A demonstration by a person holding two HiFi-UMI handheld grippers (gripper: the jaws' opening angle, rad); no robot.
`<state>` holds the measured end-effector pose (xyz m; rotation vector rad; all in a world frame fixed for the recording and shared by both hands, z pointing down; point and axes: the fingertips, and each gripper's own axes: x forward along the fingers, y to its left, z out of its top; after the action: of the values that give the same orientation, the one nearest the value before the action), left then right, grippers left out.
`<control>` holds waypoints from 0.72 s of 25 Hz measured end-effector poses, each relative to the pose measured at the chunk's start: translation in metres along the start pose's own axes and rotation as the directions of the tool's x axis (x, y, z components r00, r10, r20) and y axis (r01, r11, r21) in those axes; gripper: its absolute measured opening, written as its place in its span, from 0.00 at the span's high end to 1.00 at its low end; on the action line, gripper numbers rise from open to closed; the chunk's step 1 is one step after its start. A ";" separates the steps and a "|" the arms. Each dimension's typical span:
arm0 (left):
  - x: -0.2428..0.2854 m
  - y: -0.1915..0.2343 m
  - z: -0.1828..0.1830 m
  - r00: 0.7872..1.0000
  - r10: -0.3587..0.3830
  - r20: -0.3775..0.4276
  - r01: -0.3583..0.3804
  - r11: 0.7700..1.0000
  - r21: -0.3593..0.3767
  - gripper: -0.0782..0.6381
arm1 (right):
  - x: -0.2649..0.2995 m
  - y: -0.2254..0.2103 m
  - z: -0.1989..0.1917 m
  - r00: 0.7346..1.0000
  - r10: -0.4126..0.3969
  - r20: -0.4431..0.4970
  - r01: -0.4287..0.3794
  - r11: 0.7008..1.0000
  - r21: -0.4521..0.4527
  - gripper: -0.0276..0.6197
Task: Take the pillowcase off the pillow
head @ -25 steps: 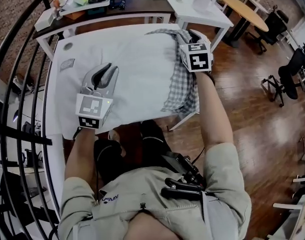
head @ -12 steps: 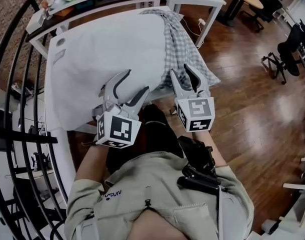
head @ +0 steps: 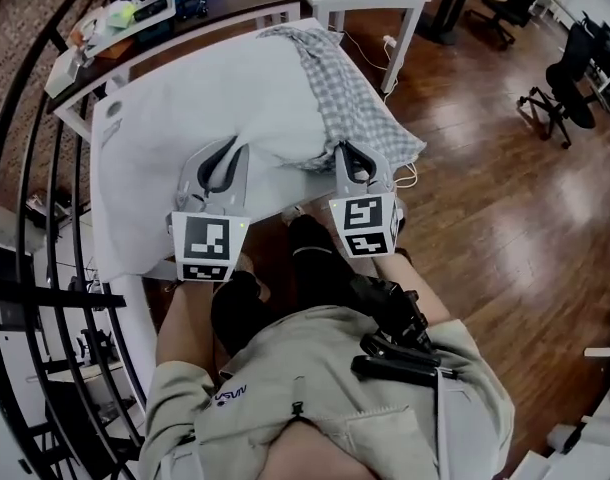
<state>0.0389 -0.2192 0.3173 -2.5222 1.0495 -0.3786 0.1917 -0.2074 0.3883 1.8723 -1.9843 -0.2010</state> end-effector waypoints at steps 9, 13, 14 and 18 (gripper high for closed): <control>-0.010 0.023 0.002 0.999 -0.031 0.027 0.035 0.987 -0.160 0.85 | 0.023 -0.074 -0.032 0.975 -0.211 -0.069 0.197 0.966 -0.166 0.93; -0.014 0.022 -0.016 0.999 -0.035 0.008 0.036 0.977 -0.210 0.85 | 0.038 -0.090 -0.077 0.954 -0.236 -0.186 0.206 0.964 -0.167 0.93; -0.017 0.022 -0.017 0.999 -0.033 0.005 0.034 0.977 -0.211 0.85 | 0.041 -0.093 -0.089 0.948 -0.230 -0.218 0.197 0.967 -0.162 0.93; -0.020 0.014 -0.026 0.998 -0.054 -0.023 0.048 0.979 -0.196 0.85 | 0.052 -0.088 -0.114 0.936 -0.194 -0.293 0.162 0.978 -0.132 0.93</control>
<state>0.0071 -0.2200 0.3324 -2.7290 1.0821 -0.3415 0.3154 -0.2475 0.4690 1.8866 -1.5708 -0.0606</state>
